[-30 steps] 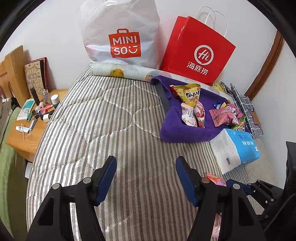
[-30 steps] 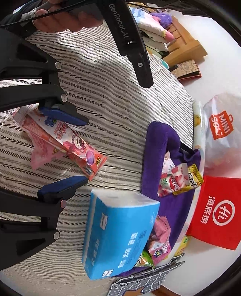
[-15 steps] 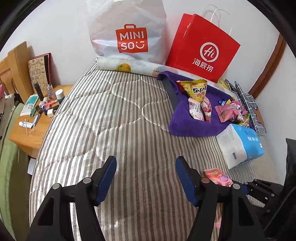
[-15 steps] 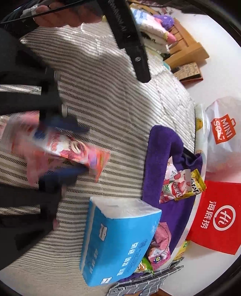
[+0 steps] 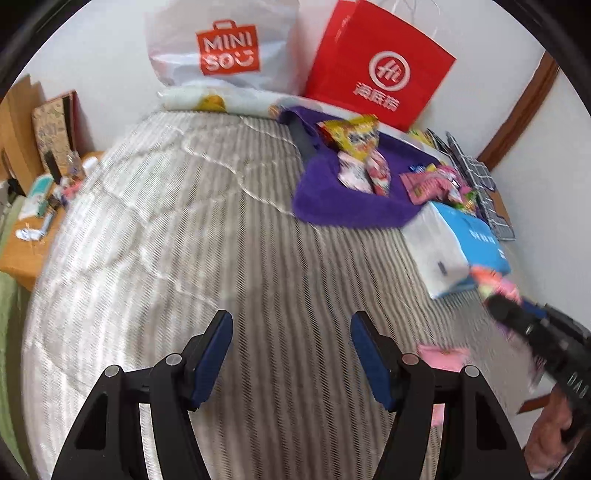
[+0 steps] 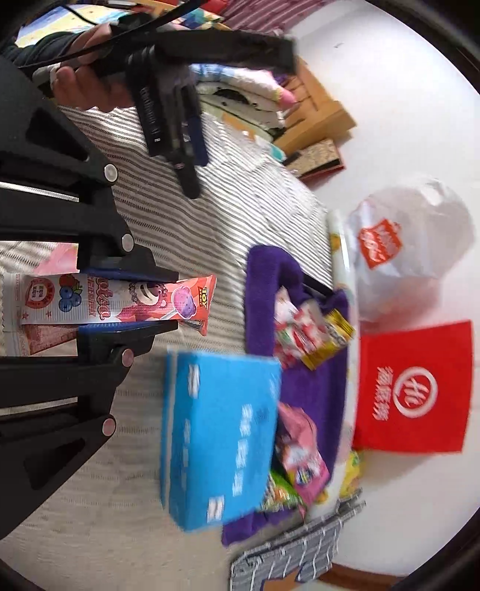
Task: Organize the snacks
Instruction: 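Grasp the pink peach candy packet with the left tool while the right tool holds the lollipop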
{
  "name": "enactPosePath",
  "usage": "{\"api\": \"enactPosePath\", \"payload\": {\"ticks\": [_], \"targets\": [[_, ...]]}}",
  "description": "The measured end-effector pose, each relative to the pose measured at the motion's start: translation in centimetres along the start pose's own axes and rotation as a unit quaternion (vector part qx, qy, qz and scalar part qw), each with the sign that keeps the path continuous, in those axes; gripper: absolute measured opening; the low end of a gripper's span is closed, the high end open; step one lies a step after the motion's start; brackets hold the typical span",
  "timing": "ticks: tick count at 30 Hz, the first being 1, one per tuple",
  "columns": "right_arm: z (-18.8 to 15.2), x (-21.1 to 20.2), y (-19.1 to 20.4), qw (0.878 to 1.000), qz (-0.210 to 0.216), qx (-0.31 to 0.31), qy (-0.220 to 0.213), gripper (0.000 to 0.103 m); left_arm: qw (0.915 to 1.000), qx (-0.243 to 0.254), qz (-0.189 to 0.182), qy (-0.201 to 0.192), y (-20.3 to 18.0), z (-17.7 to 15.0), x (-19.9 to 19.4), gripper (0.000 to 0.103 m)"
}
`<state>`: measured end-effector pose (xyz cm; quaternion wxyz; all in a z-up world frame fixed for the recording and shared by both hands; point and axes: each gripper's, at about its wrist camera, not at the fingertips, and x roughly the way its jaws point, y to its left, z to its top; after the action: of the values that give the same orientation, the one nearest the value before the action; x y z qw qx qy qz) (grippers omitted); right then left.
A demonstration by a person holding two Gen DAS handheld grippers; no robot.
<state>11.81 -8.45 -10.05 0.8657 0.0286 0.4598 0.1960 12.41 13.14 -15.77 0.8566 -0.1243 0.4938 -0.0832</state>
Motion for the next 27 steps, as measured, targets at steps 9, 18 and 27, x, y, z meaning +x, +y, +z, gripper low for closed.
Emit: {"api": "enactPosePath", "payload": {"ticks": [9, 18, 27], "targets": [[-1.8, -4.0, -5.7, 0.997, -0.053, 0.021, -0.045, 0.018, 0.9999, 0.012, -0.007, 0.005, -2.9, -2.6, 0.4, 0.072], [-5.1, -3.6, -11.6, 0.993, -0.103, 0.055, -0.031, 0.018, 0.9992, 0.006, -0.038, 0.008, -4.4, -4.4, -0.3, 0.073], [-7.5, -3.9, -14.2, 0.991, -0.106, 0.078, -0.028, 0.018, 0.9931, 0.014, -0.114, 0.022, -7.7, -5.4, 0.5, 0.073]]}}
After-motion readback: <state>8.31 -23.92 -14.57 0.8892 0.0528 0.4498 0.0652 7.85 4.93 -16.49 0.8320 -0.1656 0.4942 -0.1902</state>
